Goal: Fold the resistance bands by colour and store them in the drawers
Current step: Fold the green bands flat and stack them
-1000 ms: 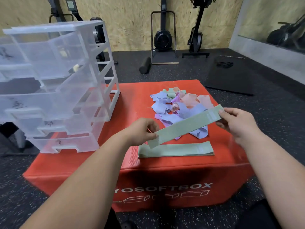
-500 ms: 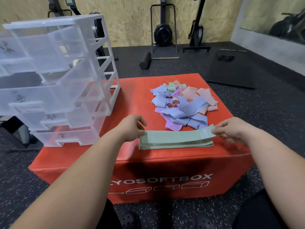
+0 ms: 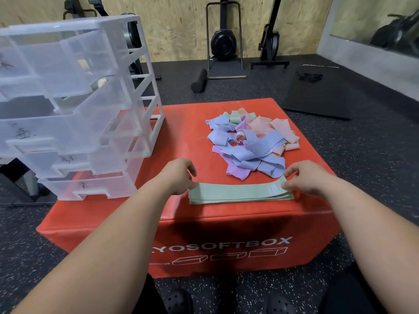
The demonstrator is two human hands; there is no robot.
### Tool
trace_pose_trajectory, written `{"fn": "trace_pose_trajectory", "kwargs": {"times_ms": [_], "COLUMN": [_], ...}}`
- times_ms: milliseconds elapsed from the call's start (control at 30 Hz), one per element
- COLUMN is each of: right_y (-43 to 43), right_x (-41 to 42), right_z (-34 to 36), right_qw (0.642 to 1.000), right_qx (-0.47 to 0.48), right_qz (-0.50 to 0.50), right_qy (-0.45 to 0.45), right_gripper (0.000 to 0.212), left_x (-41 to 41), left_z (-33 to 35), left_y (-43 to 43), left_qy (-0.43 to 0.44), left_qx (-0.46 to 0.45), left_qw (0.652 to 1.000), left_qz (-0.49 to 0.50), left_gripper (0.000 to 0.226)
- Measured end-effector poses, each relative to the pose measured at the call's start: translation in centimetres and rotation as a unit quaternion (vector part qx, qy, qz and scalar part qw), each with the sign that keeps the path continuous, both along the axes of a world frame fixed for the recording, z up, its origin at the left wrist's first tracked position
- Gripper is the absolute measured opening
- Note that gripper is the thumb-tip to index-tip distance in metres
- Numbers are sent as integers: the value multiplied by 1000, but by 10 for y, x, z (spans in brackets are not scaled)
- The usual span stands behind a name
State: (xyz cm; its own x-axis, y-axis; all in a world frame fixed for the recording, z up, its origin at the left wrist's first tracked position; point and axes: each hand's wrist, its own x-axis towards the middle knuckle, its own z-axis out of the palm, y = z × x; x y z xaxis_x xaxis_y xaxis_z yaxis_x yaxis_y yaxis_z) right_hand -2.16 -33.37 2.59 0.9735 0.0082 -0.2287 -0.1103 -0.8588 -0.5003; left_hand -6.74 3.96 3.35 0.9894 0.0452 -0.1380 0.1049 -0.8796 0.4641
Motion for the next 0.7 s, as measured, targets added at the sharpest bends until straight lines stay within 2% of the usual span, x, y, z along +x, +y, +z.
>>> {"fn": "trace_pose_trajectory", "kwargs": {"times_ms": [100,233,333,433,500,600,700], "right_y": [3,5,4,5,7,7,8], "right_x": [3,3,0,-3,-3,0,1], "right_z": [-4,0,7,7,3,1,0], "right_qw": [997,993,984,968,960,954,949], "right_qx": [-77,-100,-101,-140,-173,-204,-218], "right_qz": [25,53,143,208,219,219,225], "right_qy": [12,-18,-29,-13,-15,-22,-33], "right_gripper": [37,48,58,71,71,67,68], "left_x": [0,1,-2,-9,-12,-13,-15], "left_z": [-6,-9,-9,-14,-17,-17,-19], "left_y": [0,3,3,0,0,2,5], "left_qy": [5,-21,-7,23,7,-27,-40], "left_qx": [41,79,63,116,154,150,146], "left_qw": [999,995,990,978,971,970,971], "left_qz": [-25,-56,-124,-170,-185,-189,-187], "left_gripper": [25,36,55,76,72,61,66]}}
